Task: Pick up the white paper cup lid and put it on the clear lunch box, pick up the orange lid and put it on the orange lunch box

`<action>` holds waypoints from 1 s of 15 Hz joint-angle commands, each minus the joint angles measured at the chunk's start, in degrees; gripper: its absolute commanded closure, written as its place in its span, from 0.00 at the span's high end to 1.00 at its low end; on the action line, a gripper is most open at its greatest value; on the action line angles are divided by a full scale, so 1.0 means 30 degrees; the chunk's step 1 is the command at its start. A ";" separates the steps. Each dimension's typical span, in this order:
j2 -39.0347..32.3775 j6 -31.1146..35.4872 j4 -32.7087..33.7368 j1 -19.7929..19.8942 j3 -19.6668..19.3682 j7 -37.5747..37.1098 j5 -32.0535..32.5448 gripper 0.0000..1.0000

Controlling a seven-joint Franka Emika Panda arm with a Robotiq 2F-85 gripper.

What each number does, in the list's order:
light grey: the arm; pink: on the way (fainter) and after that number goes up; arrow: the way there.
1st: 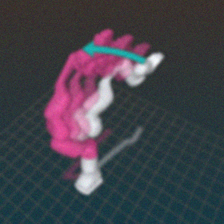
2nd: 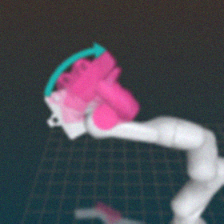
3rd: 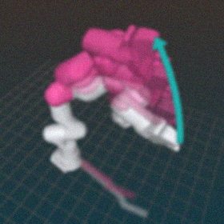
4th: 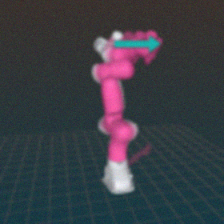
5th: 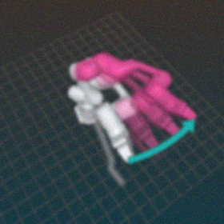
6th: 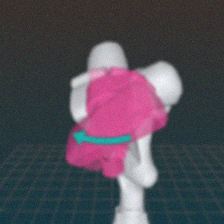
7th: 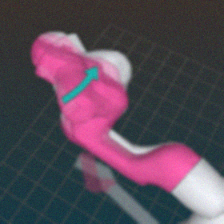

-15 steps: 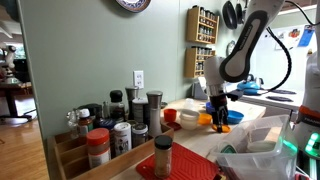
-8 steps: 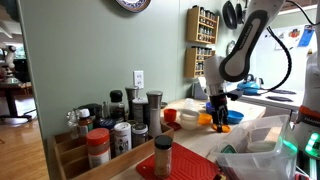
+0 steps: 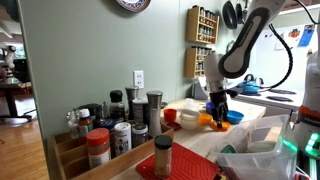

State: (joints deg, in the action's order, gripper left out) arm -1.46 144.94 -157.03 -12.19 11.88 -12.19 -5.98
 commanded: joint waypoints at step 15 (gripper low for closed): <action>0.1781 -0.0518 0.1339 0.0700 -0.0248 0.0042 0.0994 0.81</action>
State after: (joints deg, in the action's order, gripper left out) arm 5.27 143.64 -154.69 -10.66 11.57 -12.24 -4.47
